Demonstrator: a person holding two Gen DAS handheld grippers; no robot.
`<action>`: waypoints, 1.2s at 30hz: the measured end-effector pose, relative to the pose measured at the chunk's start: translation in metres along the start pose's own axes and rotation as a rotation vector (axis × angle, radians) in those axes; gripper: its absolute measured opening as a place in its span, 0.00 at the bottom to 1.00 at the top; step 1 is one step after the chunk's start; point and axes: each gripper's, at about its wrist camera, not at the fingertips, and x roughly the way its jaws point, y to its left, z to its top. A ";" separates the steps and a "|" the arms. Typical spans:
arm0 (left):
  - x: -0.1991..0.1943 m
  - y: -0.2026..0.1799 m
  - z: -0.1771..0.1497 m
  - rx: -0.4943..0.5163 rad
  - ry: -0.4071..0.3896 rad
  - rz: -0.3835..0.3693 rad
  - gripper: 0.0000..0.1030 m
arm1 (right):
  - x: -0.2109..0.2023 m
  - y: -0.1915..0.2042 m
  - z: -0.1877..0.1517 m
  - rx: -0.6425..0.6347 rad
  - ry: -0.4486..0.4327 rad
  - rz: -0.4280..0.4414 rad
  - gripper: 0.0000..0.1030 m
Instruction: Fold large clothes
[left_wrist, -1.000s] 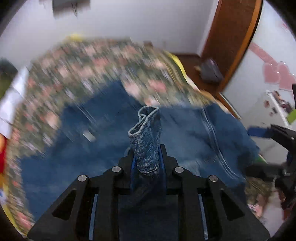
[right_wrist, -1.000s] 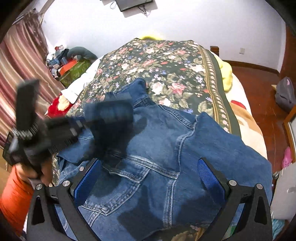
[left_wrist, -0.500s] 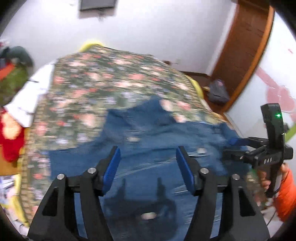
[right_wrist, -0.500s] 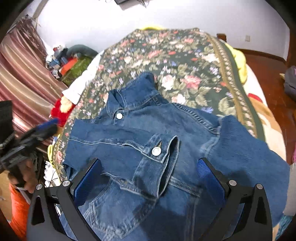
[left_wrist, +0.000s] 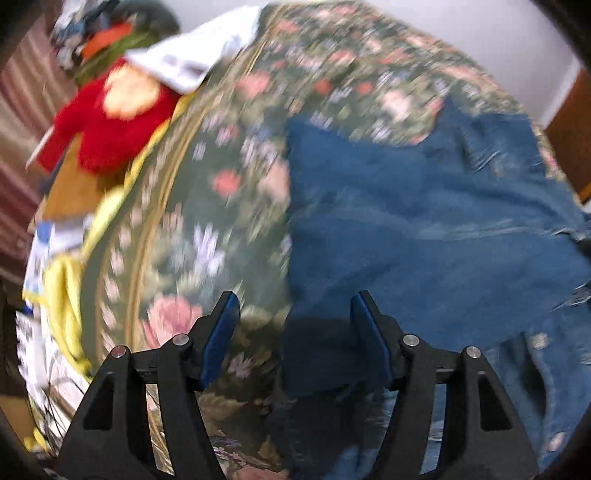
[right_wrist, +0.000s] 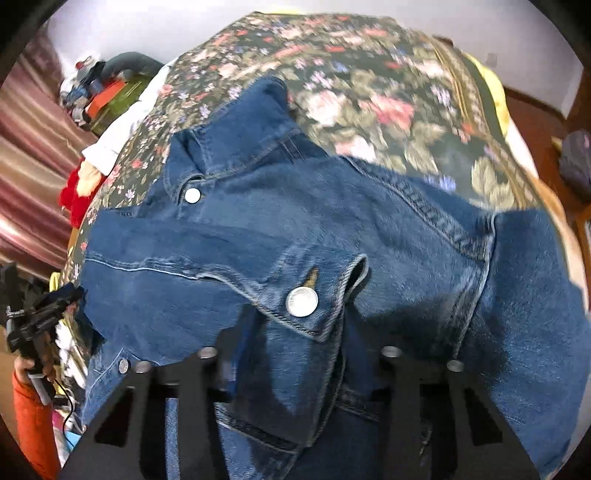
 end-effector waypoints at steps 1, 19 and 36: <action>0.003 0.002 -0.005 0.002 -0.015 -0.002 0.62 | -0.005 0.004 0.002 -0.019 -0.021 -0.022 0.35; -0.003 -0.028 -0.053 0.173 -0.034 0.143 0.81 | -0.009 0.002 -0.024 -0.197 0.055 -0.328 0.28; -0.106 -0.071 -0.007 0.111 -0.243 0.007 0.81 | -0.042 -0.019 -0.062 -0.262 -0.024 -0.501 0.45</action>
